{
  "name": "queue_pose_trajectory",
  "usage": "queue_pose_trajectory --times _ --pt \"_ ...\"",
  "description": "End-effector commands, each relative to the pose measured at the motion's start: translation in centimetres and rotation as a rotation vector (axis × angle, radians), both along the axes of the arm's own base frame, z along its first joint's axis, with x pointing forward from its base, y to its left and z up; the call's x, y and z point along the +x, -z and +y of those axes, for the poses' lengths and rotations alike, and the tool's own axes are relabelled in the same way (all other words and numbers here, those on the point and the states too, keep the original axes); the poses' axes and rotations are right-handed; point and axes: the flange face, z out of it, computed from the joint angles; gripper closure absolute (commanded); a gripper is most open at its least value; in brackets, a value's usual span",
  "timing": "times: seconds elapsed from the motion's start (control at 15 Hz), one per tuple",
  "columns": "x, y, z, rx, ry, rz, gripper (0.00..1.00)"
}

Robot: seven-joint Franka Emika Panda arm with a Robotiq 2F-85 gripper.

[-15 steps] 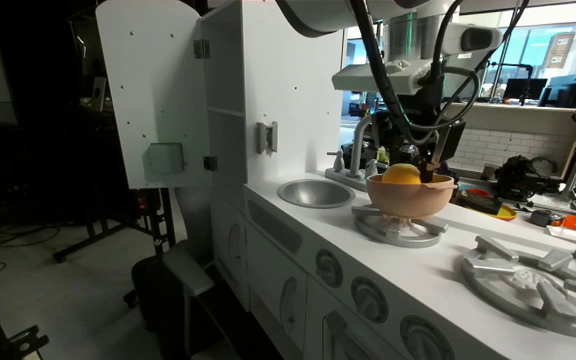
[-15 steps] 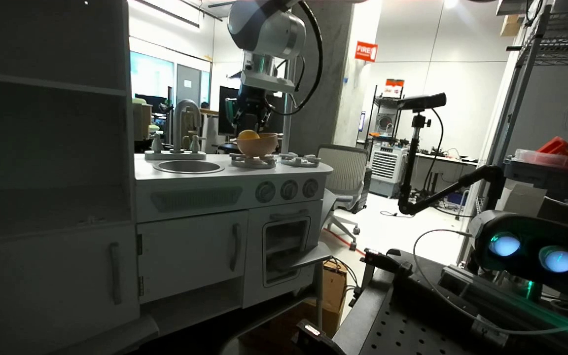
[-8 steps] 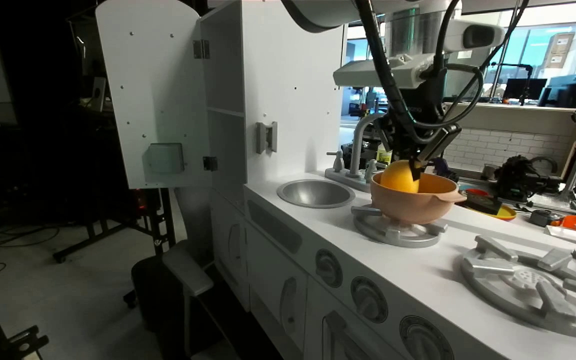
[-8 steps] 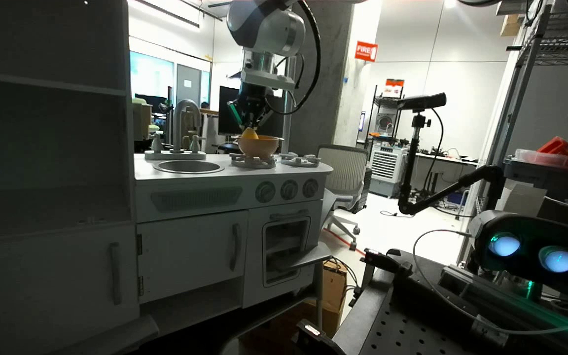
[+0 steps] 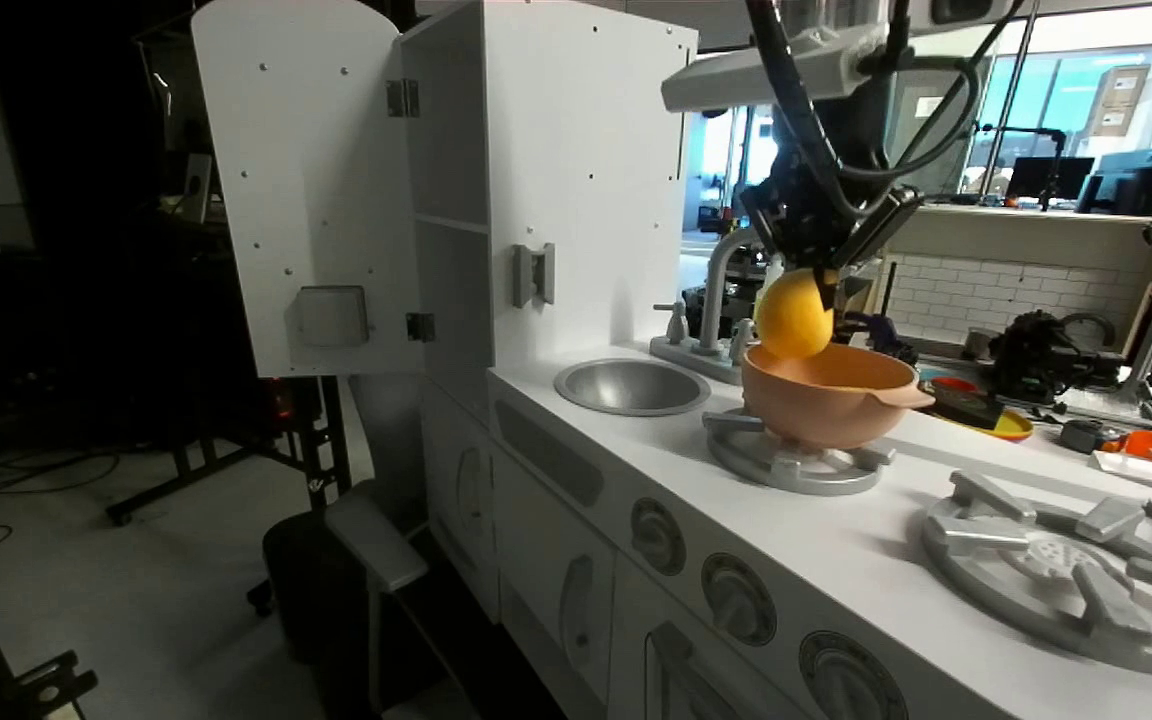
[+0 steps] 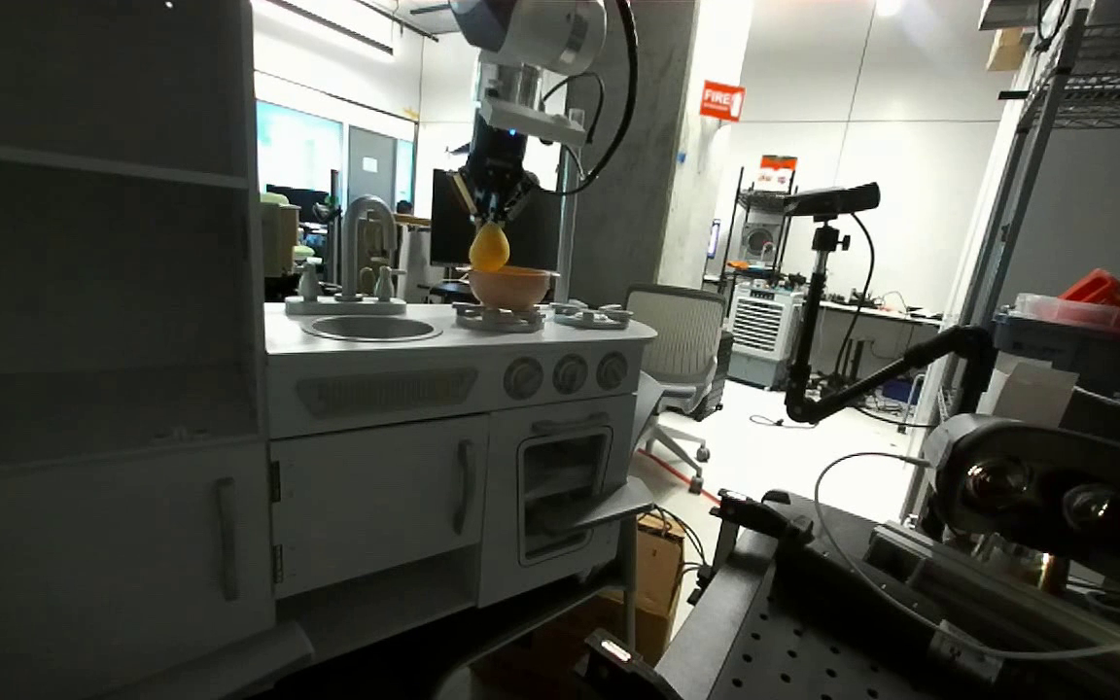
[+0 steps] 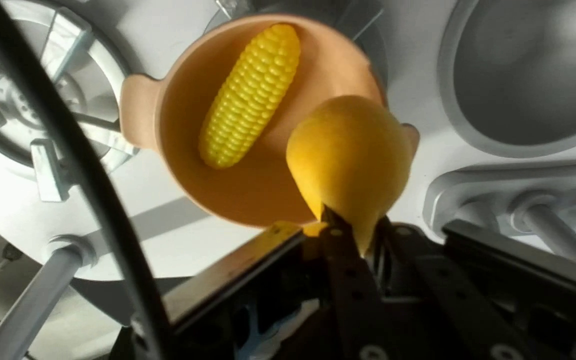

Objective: Open the top cabinet door and put an orange plushie and the maize in the top compartment of the cabinet

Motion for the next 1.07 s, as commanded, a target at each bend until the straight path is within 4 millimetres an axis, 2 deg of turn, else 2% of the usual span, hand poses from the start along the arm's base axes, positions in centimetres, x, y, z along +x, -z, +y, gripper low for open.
queue_pose_trajectory --times 0.0,0.07,0.2,0.27,0.4,0.47,0.73,1.0 --pt "-1.8 -3.7 4.2 0.043 -0.187 0.03 0.97" --pt "-2.2 -4.2 6.7 0.05 -0.239 0.04 0.97" --pt "-3.2 -4.1 11.1 0.062 -0.347 0.067 0.97" --pt "-4.1 -4.7 13.8 0.067 -0.399 0.086 0.97" --pt "-6.0 -4.1 18.2 0.071 -0.508 0.121 0.97" --pt "-7.2 -4.5 20.3 0.067 -0.561 0.14 0.97" --pt "-11.4 -4.8 25.3 0.049 -0.73 0.182 0.97" --pt "-14.2 -4.3 31.9 -0.019 -0.79 0.163 0.97"
